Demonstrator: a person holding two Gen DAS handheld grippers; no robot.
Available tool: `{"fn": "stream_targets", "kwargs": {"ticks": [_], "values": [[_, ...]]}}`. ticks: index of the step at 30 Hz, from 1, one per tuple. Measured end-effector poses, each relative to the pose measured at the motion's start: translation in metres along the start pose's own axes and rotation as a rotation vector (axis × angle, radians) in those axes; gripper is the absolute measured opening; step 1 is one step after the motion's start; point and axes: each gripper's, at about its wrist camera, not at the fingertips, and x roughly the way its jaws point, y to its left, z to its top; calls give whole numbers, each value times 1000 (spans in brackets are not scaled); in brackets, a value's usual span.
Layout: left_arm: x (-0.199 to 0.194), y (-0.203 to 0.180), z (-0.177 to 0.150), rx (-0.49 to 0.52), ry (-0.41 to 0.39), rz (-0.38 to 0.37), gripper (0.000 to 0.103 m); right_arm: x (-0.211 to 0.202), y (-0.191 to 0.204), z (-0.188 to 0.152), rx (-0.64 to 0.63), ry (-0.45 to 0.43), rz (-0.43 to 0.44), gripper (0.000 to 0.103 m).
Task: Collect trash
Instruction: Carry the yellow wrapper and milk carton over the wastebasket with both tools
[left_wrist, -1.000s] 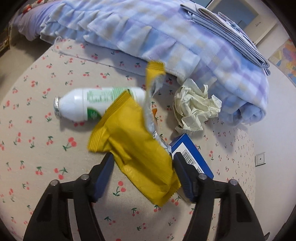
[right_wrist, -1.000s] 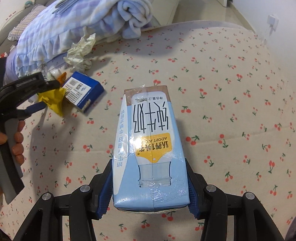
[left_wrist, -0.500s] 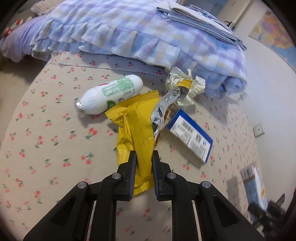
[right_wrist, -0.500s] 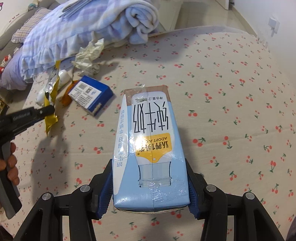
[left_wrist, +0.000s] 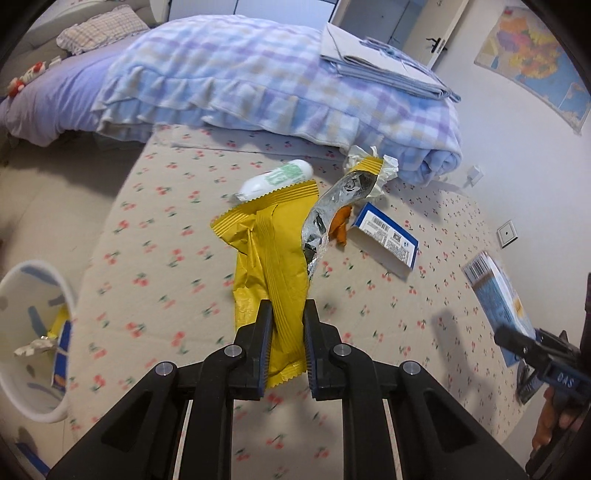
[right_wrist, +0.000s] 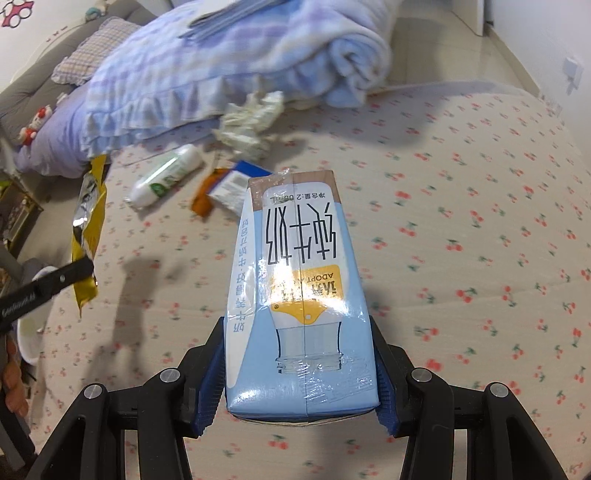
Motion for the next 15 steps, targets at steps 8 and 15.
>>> {"fn": "stream_targets", "kwargs": {"ticks": [8, 15], "values": [[-25, 47, -20, -72, 10, 15, 17, 10, 50, 1, -60, 12, 35, 58], [-45, 91, -27, -104, -5, 56, 17, 29, 95, -1, -136, 39, 56, 58]]}}
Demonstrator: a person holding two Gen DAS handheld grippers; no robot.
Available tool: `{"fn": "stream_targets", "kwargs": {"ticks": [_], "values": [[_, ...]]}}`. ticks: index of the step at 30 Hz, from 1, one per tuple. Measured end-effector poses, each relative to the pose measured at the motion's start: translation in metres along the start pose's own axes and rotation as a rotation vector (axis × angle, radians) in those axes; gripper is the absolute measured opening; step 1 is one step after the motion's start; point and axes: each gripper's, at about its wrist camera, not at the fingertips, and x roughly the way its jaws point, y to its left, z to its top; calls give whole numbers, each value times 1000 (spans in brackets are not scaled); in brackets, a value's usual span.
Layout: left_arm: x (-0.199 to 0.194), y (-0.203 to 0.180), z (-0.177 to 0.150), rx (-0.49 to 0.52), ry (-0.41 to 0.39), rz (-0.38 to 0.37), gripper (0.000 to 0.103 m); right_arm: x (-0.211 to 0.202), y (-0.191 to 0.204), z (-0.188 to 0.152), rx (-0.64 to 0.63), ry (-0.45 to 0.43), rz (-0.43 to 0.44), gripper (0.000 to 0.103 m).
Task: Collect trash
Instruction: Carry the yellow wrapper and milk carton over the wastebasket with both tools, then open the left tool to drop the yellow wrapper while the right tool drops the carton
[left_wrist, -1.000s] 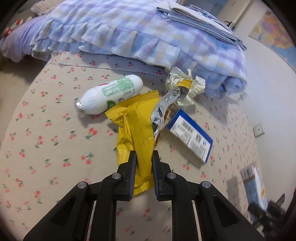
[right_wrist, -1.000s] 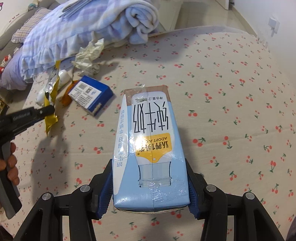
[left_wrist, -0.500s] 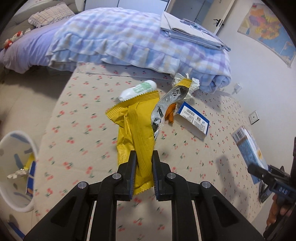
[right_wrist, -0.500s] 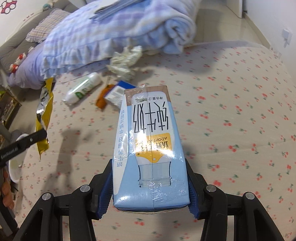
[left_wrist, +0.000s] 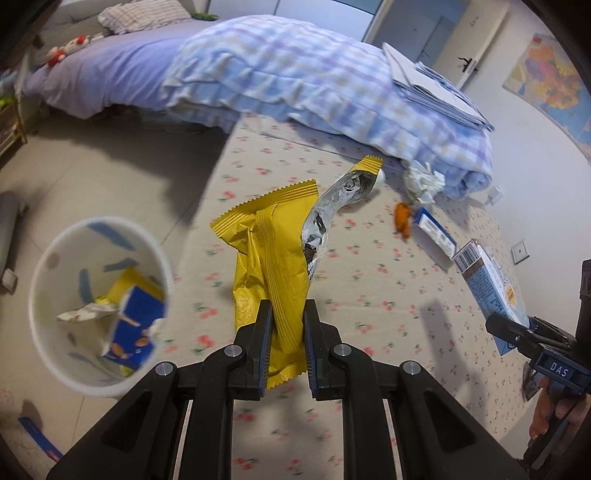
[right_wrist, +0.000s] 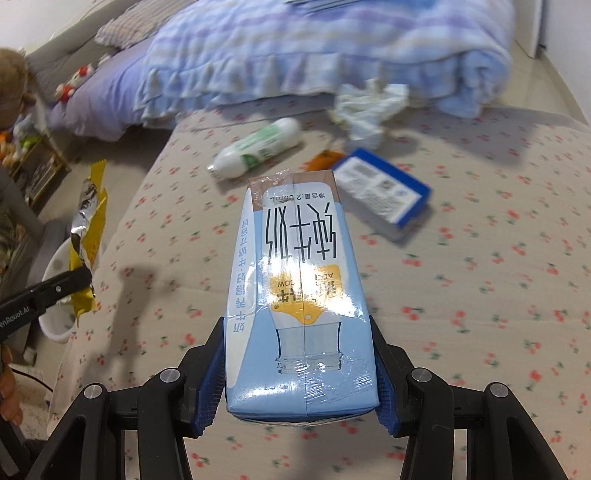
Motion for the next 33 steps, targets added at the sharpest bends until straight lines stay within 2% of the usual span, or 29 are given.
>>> {"fn": "stream_targets", "kwargs": {"ticks": [12, 26, 28, 30, 33], "values": [[-25, 78, -9, -98, -15, 53, 17, 28, 72, 9, -97, 30, 51, 58], [-48, 149, -18, -203, -32, 127, 19, 60, 147, 8, -190, 71, 108, 58], [-49, 156, -18, -218, -21, 152, 28, 63, 157, 8, -199, 73, 120, 58], [-50, 163, -18, -223, -4, 217, 52, 66, 168, 8, -212, 72, 136, 58], [-57, 170, -19, -225, -25, 276, 71, 70, 182, 8, -230, 74, 151, 58]]}}
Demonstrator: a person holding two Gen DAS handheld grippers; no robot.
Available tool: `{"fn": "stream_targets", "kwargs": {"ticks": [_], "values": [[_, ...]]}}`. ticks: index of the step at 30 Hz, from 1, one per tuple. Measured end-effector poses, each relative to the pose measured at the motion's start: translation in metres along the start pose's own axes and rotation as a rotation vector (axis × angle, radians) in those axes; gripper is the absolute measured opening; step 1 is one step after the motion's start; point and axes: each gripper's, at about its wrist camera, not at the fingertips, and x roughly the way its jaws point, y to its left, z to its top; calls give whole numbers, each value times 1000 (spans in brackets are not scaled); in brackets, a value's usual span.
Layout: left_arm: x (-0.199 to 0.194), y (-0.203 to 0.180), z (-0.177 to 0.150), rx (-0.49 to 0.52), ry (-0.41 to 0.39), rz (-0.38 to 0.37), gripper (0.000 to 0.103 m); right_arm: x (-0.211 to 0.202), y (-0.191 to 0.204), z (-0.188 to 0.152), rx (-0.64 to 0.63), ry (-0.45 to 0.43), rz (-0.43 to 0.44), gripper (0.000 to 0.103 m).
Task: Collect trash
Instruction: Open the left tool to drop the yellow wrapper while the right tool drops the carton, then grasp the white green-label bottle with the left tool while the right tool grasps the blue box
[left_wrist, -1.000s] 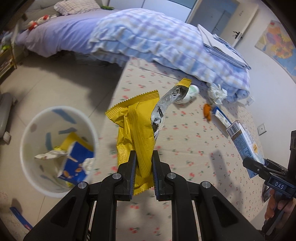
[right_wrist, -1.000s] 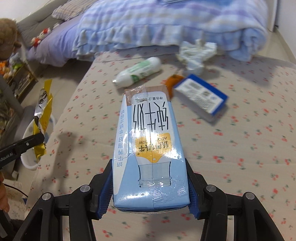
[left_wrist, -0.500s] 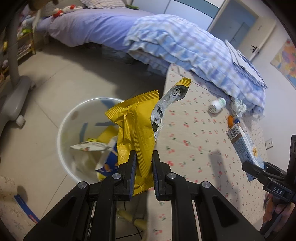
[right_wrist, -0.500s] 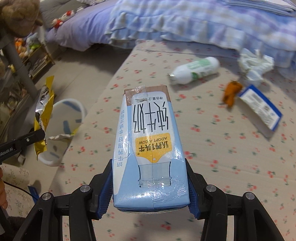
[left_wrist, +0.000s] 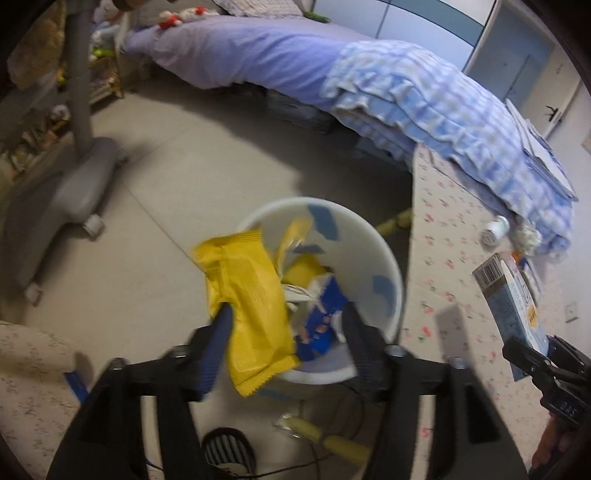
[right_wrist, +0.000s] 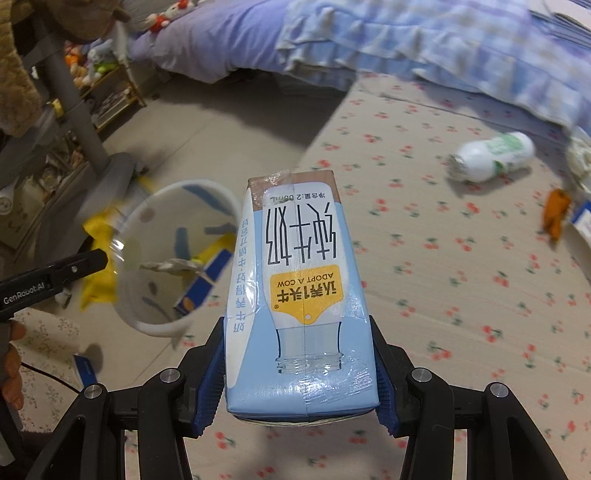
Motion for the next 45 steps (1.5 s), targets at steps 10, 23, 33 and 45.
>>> {"fn": "stream_targets", "kwargs": {"ticks": [10, 23, 33, 45], "values": [[-9, 21, -1, 50, -49, 148, 82, 30, 33, 8, -23, 28, 49, 58], [-14, 55, 5, -28, -61, 177, 83, 61, 69, 22, -62, 23, 103, 58], [-14, 60, 5, -68, -53, 156, 83, 71, 70, 27, -35, 17, 124, 73], [-14, 49, 4, -47, -42, 122, 83, 57, 39, 22, 7, 8, 74, 74]]}}
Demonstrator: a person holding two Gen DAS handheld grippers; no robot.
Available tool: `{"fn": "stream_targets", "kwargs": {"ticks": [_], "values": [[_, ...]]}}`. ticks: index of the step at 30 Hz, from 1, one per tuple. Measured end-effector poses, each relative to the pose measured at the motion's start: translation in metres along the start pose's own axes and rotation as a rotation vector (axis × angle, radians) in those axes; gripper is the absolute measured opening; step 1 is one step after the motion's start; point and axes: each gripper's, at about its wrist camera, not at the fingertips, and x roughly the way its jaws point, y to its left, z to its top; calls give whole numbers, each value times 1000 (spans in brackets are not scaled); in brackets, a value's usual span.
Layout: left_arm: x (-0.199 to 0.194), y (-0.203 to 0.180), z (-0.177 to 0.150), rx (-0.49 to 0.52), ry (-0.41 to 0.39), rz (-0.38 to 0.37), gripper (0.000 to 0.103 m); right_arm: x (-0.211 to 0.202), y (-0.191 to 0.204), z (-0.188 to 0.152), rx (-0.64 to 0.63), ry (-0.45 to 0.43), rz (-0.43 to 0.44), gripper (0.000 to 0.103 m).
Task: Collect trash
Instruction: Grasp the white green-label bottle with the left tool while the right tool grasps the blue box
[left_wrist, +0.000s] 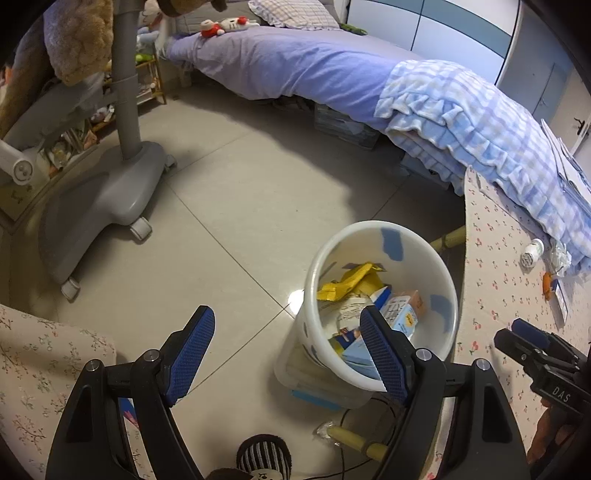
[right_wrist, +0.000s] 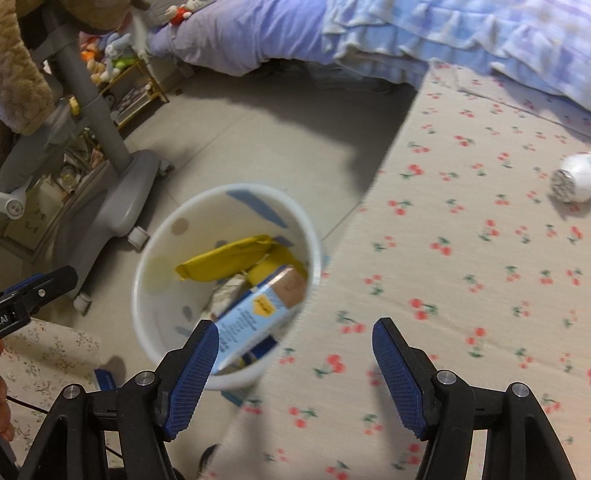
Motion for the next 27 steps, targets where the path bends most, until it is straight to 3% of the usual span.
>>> {"fn": "stream_targets", "kwargs": {"ticks": [9, 14, 18, 23, 27], "values": [[3, -31, 3, 44, 14, -36, 83, -32, -64, -6, 62, -26, -105, 75], [8, -65, 7, 89, 22, -53, 83, -50, -109, -5, 52, -59, -236, 76], [12, -103, 14, 145, 26, -71, 83, -58, -143, -5, -7, -74, -355, 76], [24, -163, 29, 242, 35, -101, 83, -70, -186, -8, -33, -54, -393, 76], [35, -221, 38, 364, 14, -120, 83, -83, -230, -7, 31, -52, -411, 76]]}}
